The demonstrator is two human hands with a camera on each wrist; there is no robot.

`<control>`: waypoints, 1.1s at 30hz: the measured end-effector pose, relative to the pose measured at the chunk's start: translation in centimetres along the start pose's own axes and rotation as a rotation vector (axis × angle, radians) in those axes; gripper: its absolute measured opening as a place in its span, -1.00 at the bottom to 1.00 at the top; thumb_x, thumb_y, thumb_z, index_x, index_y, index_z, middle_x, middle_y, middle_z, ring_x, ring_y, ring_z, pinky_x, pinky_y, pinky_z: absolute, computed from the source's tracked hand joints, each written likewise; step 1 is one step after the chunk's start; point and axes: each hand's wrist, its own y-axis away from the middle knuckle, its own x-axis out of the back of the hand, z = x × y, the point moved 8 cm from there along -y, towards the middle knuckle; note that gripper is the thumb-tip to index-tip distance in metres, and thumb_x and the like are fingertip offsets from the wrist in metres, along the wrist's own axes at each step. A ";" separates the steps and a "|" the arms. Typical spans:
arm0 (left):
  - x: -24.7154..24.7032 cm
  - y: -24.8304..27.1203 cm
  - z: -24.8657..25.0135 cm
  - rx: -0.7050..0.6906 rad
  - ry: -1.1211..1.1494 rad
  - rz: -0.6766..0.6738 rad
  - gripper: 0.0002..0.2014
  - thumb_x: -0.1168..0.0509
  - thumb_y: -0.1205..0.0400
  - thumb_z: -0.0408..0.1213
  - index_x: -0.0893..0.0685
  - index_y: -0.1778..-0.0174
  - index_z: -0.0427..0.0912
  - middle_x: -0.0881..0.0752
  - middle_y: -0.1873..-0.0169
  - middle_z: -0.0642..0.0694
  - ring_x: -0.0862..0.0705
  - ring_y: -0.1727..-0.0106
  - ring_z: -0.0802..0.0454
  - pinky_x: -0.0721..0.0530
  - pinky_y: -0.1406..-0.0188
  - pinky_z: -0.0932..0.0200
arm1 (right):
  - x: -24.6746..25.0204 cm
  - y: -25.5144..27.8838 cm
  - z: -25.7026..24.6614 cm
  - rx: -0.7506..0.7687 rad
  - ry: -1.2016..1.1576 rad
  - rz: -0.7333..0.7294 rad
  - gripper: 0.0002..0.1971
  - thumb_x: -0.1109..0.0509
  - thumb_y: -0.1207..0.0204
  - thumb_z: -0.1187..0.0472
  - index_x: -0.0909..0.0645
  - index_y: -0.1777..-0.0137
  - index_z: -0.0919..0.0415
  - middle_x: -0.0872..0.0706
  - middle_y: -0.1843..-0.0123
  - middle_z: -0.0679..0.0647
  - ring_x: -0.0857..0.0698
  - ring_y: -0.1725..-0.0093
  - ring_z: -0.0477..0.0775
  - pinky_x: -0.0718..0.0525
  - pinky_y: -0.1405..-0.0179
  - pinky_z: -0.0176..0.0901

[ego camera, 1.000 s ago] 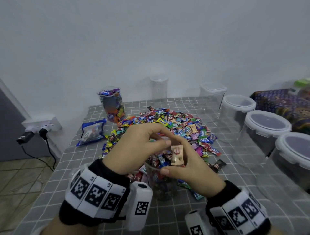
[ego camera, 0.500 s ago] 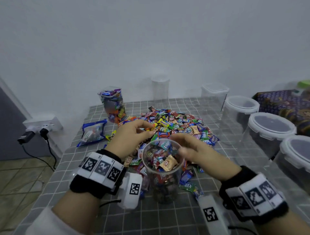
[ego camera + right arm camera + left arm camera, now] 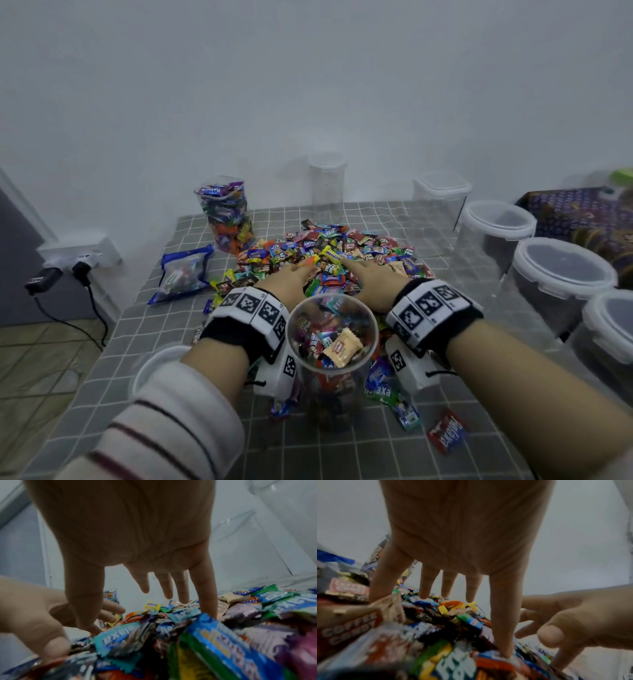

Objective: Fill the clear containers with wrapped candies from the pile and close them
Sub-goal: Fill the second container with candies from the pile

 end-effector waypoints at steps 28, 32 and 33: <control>-0.3 -0.7 0.6 -0.031 -0.069 0.155 -0.92 -0.26 -0.62 -0.31 -0.65 0.14 -0.15 -0.62 0.18 -0.12 -0.61 0.03 -0.12 -0.42 0.21 0.16 | -0.1 -1.1 -0.9 0.123 0.088 0.197 -0.82 -0.29 -0.57 0.27 -0.66 -0.10 0.19 -0.66 -0.11 0.16 -0.60 -0.14 0.15 -0.45 0.04 -0.21; 0.3 0.1 0.1 -0.031 0.018 0.237 -0.90 -0.34 -0.59 -0.19 -0.62 0.22 -0.07 -0.57 0.16 -0.04 -0.63 0.04 -0.09 -0.48 0.18 0.16 | 0.2 -0.5 -0.5 0.086 0.073 0.214 -0.80 -0.28 -0.59 0.16 -0.63 -0.17 0.11 -0.60 -0.22 0.12 -0.58 -0.19 0.11 -0.45 0.01 -0.20; 0.6 0.5 0.0 -0.033 0.035 0.277 -0.91 -0.36 -0.56 -0.13 -0.60 0.19 -0.03 -0.54 0.09 -0.03 -0.60 0.05 -0.06 -0.50 0.17 0.13 | 0.3 -0.3 -0.3 0.073 0.091 0.205 -0.74 -0.29 -0.60 0.07 -0.59 -0.24 0.07 -0.56 -0.28 0.12 -0.57 -0.22 0.12 -0.47 -0.02 -0.16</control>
